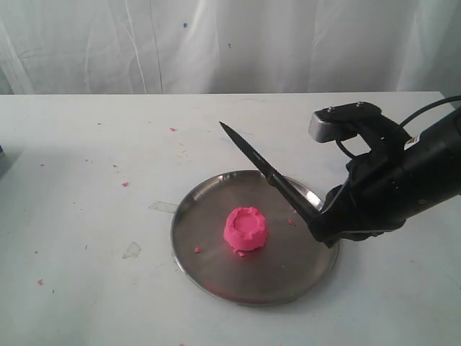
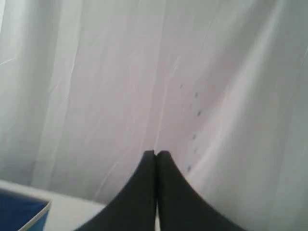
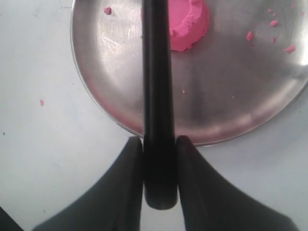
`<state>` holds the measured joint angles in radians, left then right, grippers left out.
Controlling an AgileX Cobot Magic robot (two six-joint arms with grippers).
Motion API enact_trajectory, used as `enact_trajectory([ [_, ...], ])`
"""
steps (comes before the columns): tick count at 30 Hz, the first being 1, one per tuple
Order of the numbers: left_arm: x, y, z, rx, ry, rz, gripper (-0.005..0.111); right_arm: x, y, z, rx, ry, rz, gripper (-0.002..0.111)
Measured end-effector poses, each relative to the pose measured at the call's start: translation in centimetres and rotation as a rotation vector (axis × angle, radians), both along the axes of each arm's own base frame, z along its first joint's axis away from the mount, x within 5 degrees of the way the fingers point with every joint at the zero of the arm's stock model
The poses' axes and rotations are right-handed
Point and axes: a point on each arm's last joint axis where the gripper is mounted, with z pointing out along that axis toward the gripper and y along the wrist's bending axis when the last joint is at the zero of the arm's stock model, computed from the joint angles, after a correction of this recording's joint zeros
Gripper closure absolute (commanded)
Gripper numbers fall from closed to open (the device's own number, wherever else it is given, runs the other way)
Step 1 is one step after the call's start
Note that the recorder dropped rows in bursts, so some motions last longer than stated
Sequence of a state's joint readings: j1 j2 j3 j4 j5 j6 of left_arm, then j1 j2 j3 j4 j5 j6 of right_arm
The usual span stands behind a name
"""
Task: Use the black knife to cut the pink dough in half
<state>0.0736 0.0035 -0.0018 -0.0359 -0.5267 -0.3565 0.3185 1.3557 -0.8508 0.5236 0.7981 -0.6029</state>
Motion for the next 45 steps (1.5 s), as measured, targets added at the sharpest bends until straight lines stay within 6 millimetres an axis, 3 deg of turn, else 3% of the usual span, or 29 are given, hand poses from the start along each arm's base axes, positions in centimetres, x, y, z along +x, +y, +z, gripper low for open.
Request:
enact_trajectory([
  [7,-0.2,0.1,0.7,-0.105,-0.095,-0.044,0.107,-0.1,-0.3,-0.2,-0.064,-0.015,0.041,0.108],
  [13,1.7,-0.1,0.1,-0.077,0.090,-0.052,0.107,-0.9,0.9,-0.4,-0.139,-0.045,0.154,0.108],
  [22,6.7,-1.9,3.6,0.306,0.184,-0.176,0.107,-0.6,1.6,-1.3,-0.239,-0.087,0.214,0.108],
  [28,11.2,-3.9,4.7,0.526,0.197,-0.401,0.107,-0.1,1.7,-2.6,-0.261,-0.049,0.220,0.108],
  [36,16.9,-7.3,2.1,0.564,0.276,-0.732,0.107,0.8,2.1,-4.0,-0.266,-0.025,0.194,0.108],
  [45,22.7,-14.4,-2.4,0.722,0.298,-0.987,0.107,1.6,2.3,-4.5,-0.258,-0.065,0.171,0.108],
])
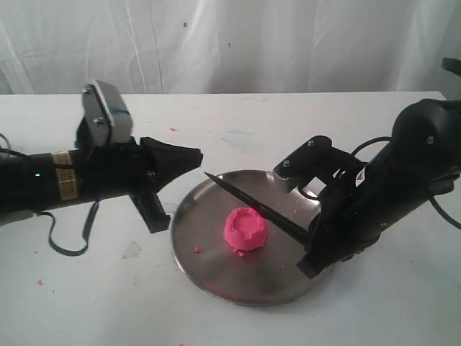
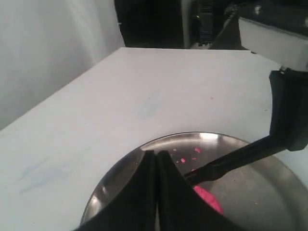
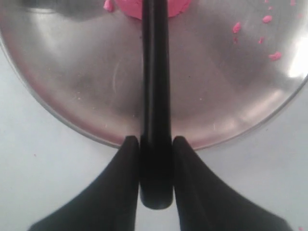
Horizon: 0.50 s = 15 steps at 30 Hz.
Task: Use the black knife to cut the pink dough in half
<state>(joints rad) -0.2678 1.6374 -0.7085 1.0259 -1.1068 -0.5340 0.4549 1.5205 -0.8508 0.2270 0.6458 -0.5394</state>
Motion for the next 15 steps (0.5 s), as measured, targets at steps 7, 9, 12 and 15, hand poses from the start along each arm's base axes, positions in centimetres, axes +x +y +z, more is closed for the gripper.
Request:
enact_trajectory([
  [7,3.0,-1.5,-2.6,0.021,0.042,-0.022,0.107,0.6,0.2,-0.9,0.005,-0.007,-0.029,0.108],
  [9,3.5,-1.6,-2.9,0.022,0.046,-0.022,0.107,0.8,0.3,-1.4,0.000,0.009,-0.039,0.108],
  [12,3.9,-1.8,-3.2,0.024,0.047,-0.021,0.107,0.9,0.3,-1.7,-0.002,0.018,-0.047,0.108],
  [15,4.4,-1.9,-3.4,0.026,0.048,-0.020,0.107,0.9,0.3,-1.7,-0.002,0.020,-0.049,0.108],
])
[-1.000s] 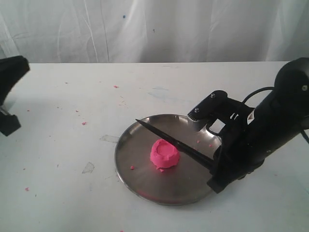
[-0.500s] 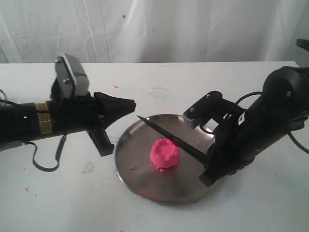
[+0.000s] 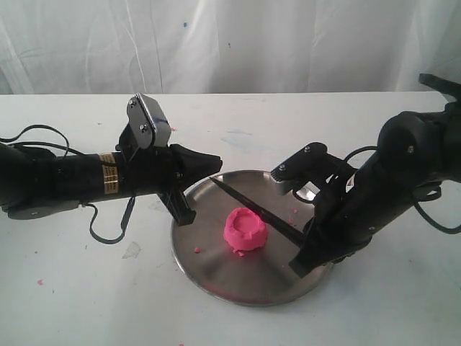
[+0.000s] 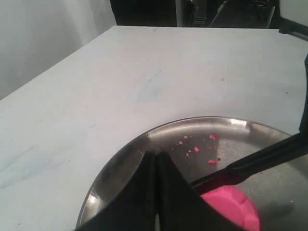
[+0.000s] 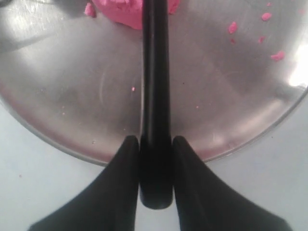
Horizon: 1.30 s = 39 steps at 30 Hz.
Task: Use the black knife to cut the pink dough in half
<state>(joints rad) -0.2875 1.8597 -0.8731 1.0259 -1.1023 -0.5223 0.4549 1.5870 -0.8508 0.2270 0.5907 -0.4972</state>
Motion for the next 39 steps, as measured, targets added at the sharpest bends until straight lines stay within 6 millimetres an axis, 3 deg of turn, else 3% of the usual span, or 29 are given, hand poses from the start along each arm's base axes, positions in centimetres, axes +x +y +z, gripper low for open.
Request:
enact_trajectory([
  [13,1.8,-0.5,-2.8,0.003,0.070,0.005,0.107,-0.4,-0.1,-0.1,-0.012,0.045,0.001,0.108],
  [29,1.8,-0.5,-3.1,-0.005,0.096,0.009,0.107,-0.5,-0.2,0.6,0.010,0.033,-0.040,0.108],
  [39,1.8,-0.6,-3.2,-0.008,0.109,0.005,0.107,-1.1,-0.4,0.0,-0.004,0.066,-0.040,0.108],
])
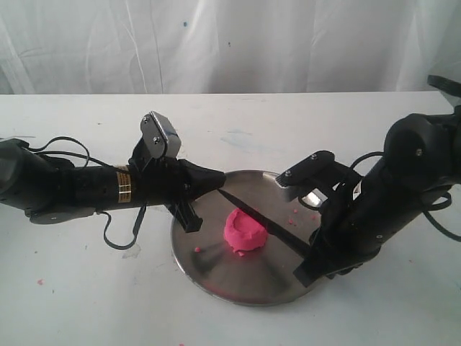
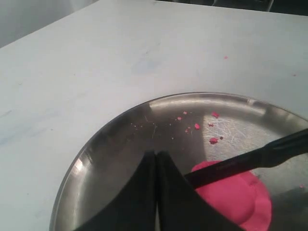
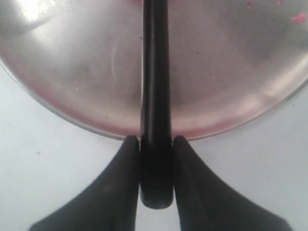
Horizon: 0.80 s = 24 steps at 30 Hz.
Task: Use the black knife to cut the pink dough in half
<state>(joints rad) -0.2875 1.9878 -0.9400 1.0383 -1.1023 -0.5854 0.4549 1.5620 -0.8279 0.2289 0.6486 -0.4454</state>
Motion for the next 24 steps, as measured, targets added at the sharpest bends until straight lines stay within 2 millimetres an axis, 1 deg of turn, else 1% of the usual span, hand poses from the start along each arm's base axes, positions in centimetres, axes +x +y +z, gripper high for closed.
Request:
enact_trajectory([
  [7,0.00,0.01,-0.02,-0.003,0.010,0.004,0.107,0.00,0.00,0.00,-0.005,-0.006,0.025,0.108],
  [13,0.11,0.19,-0.35,0.032,0.025,0.023,0.107,0.26,0.07,0.08,0.000,-0.040,0.036,0.108],
  [20,0.11,0.21,-0.40,0.038,0.027,0.025,0.107,-0.29,-0.22,-0.64,-0.015,-0.030,0.059,0.108],
  [24,0.11,0.21,-0.40,0.038,0.027,0.025,0.107,-0.19,-0.19,-0.61,-0.012,-0.040,0.059,0.108],
])
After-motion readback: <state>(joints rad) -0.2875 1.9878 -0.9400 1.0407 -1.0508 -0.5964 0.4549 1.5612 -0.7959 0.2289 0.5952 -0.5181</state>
